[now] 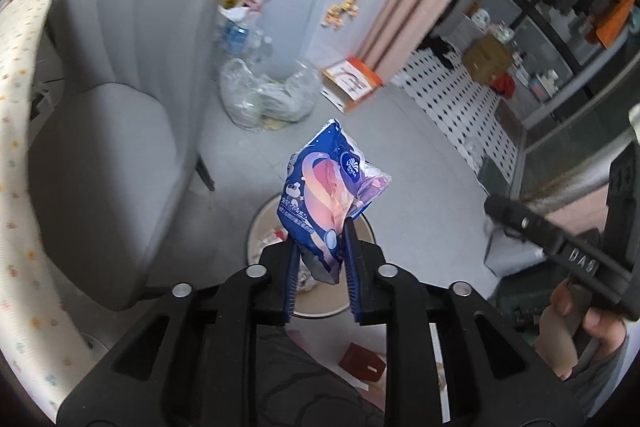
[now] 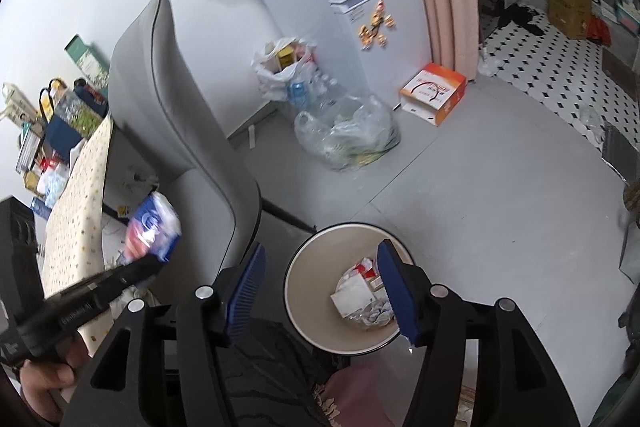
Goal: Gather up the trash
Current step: 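Open the right tool over the bin while the left tool opens to drop the packet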
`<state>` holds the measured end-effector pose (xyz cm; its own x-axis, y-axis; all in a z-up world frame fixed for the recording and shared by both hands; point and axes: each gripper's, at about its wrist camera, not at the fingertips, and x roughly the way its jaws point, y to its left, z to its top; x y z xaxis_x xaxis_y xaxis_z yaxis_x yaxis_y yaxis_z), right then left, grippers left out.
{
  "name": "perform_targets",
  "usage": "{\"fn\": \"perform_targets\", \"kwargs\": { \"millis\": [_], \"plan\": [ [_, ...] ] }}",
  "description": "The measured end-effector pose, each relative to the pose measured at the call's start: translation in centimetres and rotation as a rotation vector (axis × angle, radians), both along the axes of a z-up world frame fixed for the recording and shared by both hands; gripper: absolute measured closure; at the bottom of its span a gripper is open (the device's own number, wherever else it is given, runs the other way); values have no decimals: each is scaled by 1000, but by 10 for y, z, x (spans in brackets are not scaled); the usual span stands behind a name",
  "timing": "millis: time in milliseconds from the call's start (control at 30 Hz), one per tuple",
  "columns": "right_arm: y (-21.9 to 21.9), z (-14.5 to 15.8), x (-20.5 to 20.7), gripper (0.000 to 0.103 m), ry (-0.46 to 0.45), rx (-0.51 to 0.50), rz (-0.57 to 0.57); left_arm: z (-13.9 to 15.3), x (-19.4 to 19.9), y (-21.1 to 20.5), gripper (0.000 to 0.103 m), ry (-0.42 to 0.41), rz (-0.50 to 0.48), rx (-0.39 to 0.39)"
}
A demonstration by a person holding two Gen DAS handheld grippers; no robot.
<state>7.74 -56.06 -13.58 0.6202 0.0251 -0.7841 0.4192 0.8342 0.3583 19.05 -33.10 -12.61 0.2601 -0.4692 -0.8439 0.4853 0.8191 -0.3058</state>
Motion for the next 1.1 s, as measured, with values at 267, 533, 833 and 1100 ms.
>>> {"fn": "perform_targets", "kwargs": {
  "millis": [267, 533, 833, 1100],
  "plan": [
    [-13, 11, -11, 43, -27, -10, -32, 0, -7, -13, 21, -1, -33, -23],
    [-1, 20, -9, 19, -30, -43, -18, 18, -3, 11, 12, -39, 65, -52],
    [33, 55, -5, 8, -73, -101, 50, 65, -7, 57, 6, -153, 184, -69],
    [73, 103, -4, 8, -121, -173, 69, 112, -21, 110, 6, -242, 296, -60]
  ]
}}
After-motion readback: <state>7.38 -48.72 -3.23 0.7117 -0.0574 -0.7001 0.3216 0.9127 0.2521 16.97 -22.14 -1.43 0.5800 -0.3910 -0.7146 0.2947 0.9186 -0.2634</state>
